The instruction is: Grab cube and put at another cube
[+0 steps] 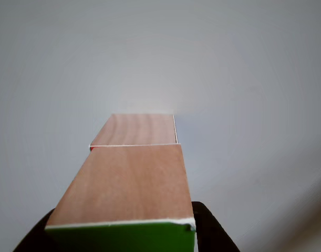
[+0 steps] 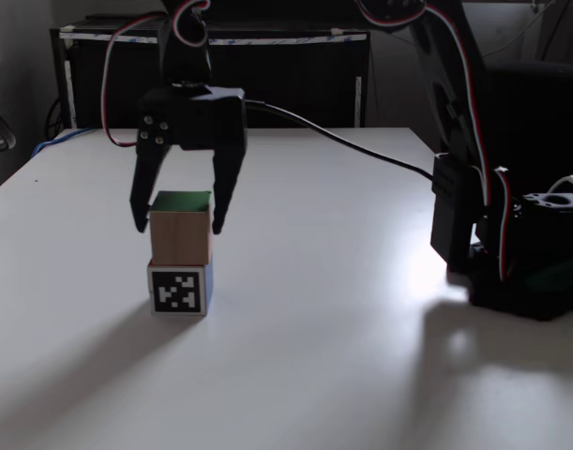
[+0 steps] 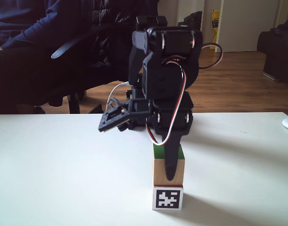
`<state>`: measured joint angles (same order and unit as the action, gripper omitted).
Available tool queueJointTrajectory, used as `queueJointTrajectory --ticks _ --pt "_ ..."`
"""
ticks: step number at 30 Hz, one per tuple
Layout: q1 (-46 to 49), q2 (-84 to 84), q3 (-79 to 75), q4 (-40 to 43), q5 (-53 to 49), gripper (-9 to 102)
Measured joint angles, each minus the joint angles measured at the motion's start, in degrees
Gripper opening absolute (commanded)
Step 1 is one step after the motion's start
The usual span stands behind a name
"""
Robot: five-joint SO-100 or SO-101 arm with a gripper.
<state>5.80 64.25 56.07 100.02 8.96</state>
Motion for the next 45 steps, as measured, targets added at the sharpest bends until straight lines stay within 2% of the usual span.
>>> queueJointTrajectory --ticks 7,11,15,17,21,22,26,33,37,45 --pt "-0.2 1.4 -1.7 2.9 0.5 42" --pt "-2.4 12.9 5.0 3.1 0.2 42" --pt "-5.1 35.3 18.4 2.8 -2.4 39" --pt "-3.9 50.6 27.8 0.4 -4.9 28" --pt "2.6 87.3 53.5 -10.7 -13.9 3" --pt "4.0 96.5 60.6 -12.0 -15.7 0" --pt "11.2 119.8 85.1 -15.8 -18.1 0" --pt "14.9 123.6 113.1 -29.3 -19.5 0" --pt "15.6 123.8 114.8 -29.5 -16.1 0" --pt "12.1 123.8 114.7 -26.4 -16.0 0"
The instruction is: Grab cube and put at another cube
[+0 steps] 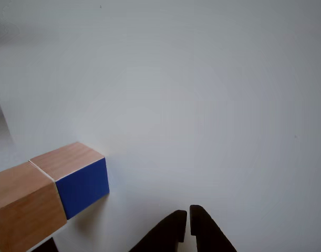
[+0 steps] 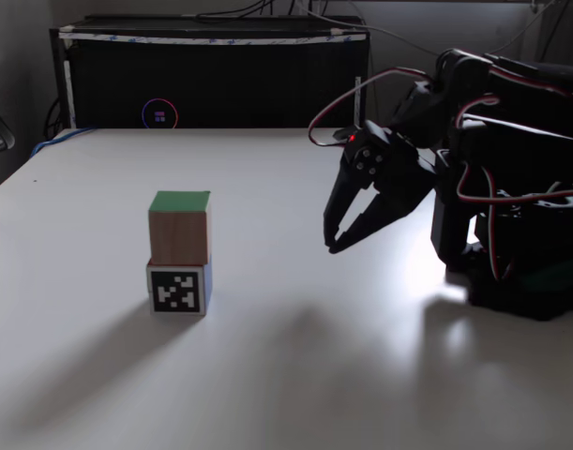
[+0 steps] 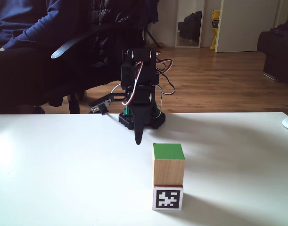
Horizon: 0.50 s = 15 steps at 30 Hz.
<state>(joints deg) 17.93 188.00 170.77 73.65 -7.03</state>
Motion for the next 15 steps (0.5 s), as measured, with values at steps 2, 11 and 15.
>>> queueJointTrajectory --ticks 2,11,15 --pt "-0.4 0.0 0.0 0.0 0.0 0" --pt "-0.4 0.0 0.0 0.0 -0.2 0" --pt "-0.4 0.0 0.0 0.0 -0.2 0"
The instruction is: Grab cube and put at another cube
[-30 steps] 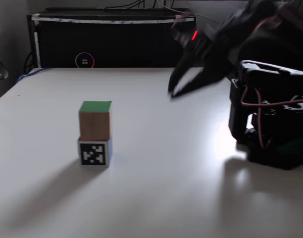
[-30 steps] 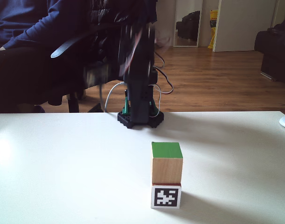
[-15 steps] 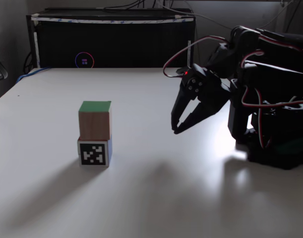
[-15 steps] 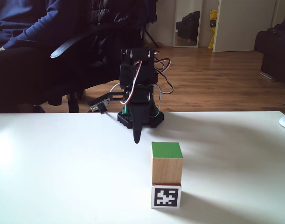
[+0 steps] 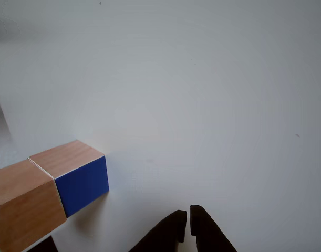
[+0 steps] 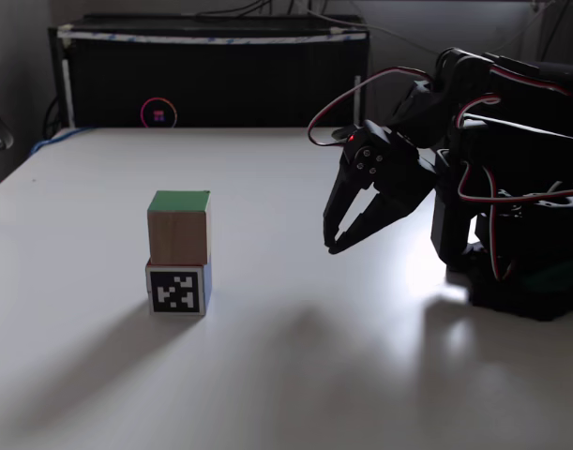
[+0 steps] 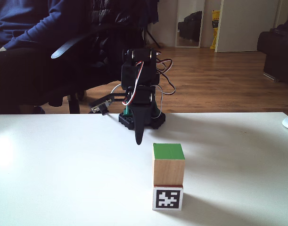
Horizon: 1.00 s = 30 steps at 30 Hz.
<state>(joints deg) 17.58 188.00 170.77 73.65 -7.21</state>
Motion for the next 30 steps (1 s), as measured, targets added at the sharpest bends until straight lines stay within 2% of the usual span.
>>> queueJointTrajectory --ticks 30 --pt "-0.6 0.0 0.1 0.0 0.0 0"
